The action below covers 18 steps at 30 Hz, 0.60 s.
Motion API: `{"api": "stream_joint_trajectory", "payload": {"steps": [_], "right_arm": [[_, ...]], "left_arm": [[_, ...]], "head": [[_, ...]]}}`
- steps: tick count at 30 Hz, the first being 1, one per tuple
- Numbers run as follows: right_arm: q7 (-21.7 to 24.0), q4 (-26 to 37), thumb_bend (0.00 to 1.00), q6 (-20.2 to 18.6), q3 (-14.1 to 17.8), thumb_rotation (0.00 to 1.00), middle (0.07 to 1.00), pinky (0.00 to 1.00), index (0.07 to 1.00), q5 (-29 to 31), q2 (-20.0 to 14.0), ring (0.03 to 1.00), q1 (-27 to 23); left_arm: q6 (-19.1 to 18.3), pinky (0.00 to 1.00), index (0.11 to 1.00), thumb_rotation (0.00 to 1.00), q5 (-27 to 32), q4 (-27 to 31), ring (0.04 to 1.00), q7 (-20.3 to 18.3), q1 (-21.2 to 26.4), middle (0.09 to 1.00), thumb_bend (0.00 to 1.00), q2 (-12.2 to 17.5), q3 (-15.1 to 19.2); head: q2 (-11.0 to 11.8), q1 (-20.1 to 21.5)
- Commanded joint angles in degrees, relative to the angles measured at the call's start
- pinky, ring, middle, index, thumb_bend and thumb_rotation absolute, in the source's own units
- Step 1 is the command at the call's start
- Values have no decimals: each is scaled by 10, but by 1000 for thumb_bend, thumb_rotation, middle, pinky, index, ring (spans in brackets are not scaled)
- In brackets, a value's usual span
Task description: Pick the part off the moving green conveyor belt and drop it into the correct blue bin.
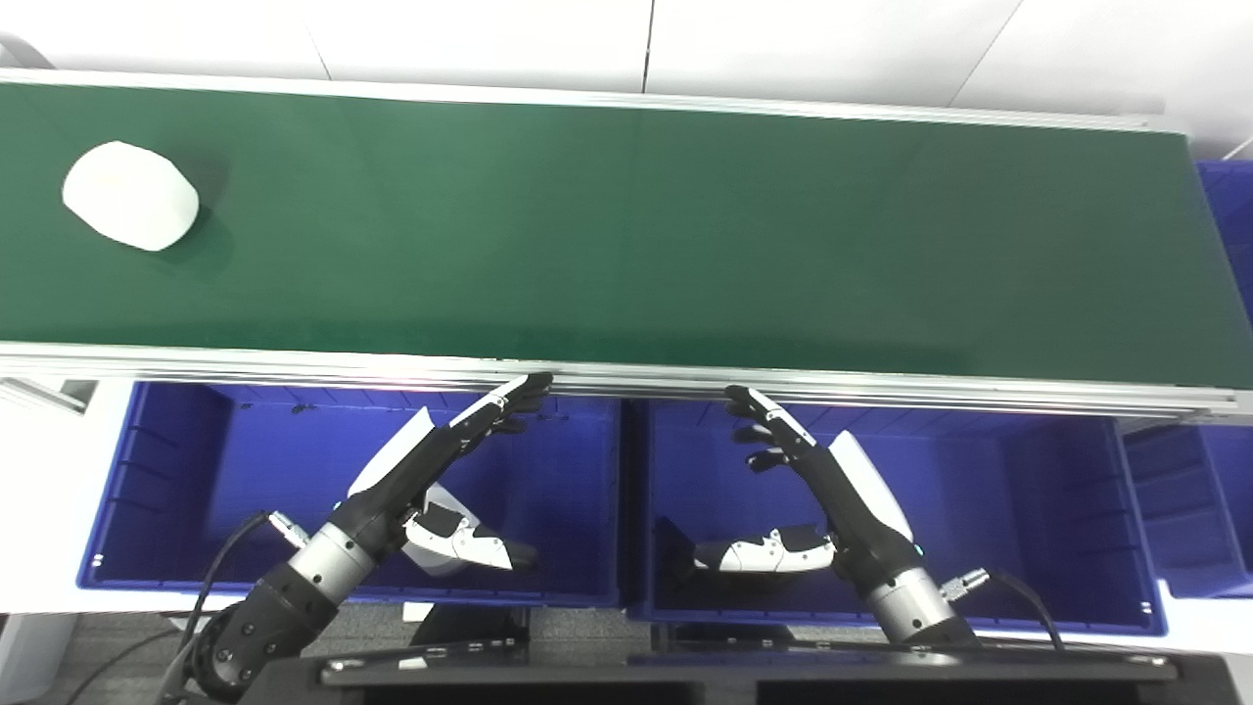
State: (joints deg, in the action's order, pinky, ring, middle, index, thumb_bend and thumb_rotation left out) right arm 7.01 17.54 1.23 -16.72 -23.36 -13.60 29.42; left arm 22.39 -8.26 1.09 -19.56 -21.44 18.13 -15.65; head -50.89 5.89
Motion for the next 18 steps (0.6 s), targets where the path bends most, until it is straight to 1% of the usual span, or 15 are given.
{"api": "stream_joint_trajectory", "payload": {"steps": [1, 3, 5, 6, 8, 12, 14, 16, 18], "right_arm": [[-10, 11, 956, 38, -2, 394, 880, 691, 913, -1, 1, 841, 4], [-11, 11, 959, 38, -3, 396, 876, 726, 911, 0, 2, 842, 4], [-12, 10, 960, 41, -4, 399, 874, 739, 910, -2, 2, 840, 4], [-13, 9, 958, 43, -4, 396, 874, 720, 912, -3, 2, 841, 4], [-12, 8, 954, 44, -6, 405, 879, 725, 916, -4, 0, 849, 4], [-14, 8, 952, 47, -4, 420, 875, 730, 914, -8, -1, 841, 5], [-12, 9, 951, 43, -3, 420, 875, 719, 912, -3, 0, 842, 5], [-8, 11, 947, 35, -1, 363, 879, 693, 910, 3, 1, 851, 4], [-8, 10, 950, 36, -1, 361, 879, 663, 911, 4, 0, 847, 3]], "left_arm": [[17, 851, 933, 401, 4, 14, 903, 6, -2, 933, 988, 5, 3], [15, 854, 937, 386, 8, 15, 910, 3, -2, 938, 981, 6, 3], [15, 858, 938, 384, 6, 16, 914, 3, -2, 940, 980, 8, 3], [15, 857, 938, 385, 4, 17, 912, 3, -3, 940, 977, 8, 3], [17, 850, 937, 397, 2, 17, 905, 4, -3, 939, 983, 9, 4], [18, 858, 939, 396, 3, 17, 909, 4, -3, 941, 981, 8, 3], [18, 867, 940, 390, 2, 17, 913, 5, -3, 942, 977, 8, 3], [18, 858, 936, 388, 2, 17, 911, 5, -3, 940, 977, 7, 3], [16, 850, 936, 394, 1, 16, 907, 5, -2, 939, 980, 6, 3]], "head": [[0, 0], [0, -3], [0, -3], [0, -3], [-1, 6], [0, -6], [-1, -7], [-1, -4], [1, -2]]}}
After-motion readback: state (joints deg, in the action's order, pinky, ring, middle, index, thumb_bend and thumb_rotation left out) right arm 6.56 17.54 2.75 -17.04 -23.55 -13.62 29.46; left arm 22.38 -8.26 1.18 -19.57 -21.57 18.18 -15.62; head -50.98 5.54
